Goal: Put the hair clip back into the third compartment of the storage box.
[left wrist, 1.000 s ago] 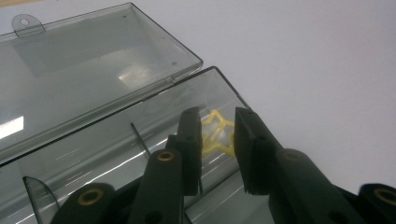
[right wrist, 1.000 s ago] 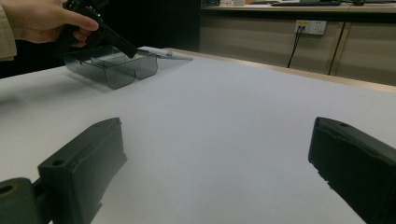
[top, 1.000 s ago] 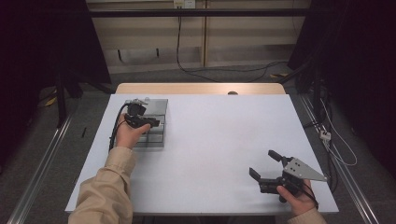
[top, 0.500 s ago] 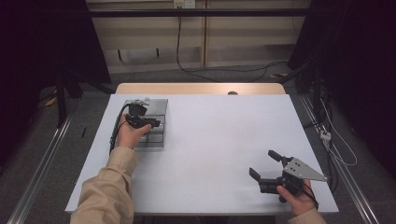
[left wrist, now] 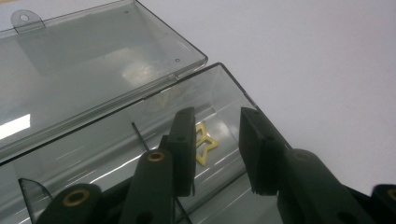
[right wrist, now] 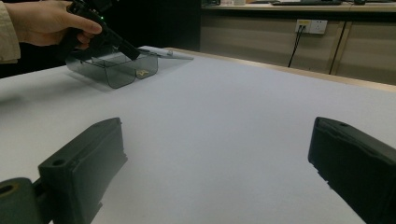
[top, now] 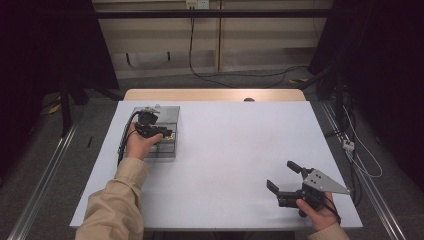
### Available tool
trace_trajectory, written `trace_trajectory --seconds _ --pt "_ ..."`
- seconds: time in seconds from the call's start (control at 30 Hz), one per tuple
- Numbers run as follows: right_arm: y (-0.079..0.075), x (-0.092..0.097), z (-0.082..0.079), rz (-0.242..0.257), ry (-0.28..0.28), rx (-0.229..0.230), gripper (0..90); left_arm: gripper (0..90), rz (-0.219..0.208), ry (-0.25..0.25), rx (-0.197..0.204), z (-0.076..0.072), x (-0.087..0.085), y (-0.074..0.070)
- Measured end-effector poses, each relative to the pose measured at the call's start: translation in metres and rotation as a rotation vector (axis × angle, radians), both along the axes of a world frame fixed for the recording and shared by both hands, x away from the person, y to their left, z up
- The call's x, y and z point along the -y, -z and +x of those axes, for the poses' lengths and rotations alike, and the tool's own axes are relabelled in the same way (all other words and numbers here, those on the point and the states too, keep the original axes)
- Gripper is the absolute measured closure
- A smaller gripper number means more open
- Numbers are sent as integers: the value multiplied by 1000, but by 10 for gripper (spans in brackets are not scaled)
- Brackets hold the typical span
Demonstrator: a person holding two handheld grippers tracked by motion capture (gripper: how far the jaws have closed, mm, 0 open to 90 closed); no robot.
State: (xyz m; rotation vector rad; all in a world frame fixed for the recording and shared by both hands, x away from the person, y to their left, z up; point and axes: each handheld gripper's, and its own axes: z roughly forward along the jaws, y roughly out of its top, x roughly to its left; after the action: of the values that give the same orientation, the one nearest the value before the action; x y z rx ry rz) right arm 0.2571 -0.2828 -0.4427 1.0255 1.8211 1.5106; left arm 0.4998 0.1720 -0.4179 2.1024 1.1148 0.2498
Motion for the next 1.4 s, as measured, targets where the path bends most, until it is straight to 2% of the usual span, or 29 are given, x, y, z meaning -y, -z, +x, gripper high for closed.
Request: trace_trajectory --seconds 0.1,0.13,0.23,0.3,0.63,0.7,0.73,0.83,0.87,1.27,1.3,1.33,1.4 --pt "0 0 0 2 1 1 31 621 -3 7 -3 -1 -1 -3" --pt "0 0 0 2 2 1 31 604 -18 1 -1 -2 0 -3" --pt "0 0 0 0 0 0 31 503 -27 12 -3 -4 2 -6" --pt "0 -1 0 0 0 -1 31 447 -51 10 -13 -5 2 -7" --pt "0 0 1 2 2 1 31 305 -57 78 11 -20 10 -16" --pt "0 -1 1 1 2 2 31 293 -55 99 18 -24 13 -18" --pt "0 -1 1 1 0 2 31 282 -42 93 25 -26 15 -19" --pt "0 -2 2 0 -1 -2 31 263 -56 132 21 -31 19 -22" --pt "0 -1 2 -1 -1 0 31 263 -47 149 22 -33 19 -23" --pt "0 -1 2 4 0 -4 31 245 -66 237 32 -54 37 -27" --pt "0 -1 2 4 0 -4 31 243 -56 229 40 -57 40 -27" --pt "0 -1 1 4 0 -5 31 241 -70 250 32 -58 40 -27" --pt "0 -1 1 4 0 -5 31 232 -72 264 34 -61 43 -28"
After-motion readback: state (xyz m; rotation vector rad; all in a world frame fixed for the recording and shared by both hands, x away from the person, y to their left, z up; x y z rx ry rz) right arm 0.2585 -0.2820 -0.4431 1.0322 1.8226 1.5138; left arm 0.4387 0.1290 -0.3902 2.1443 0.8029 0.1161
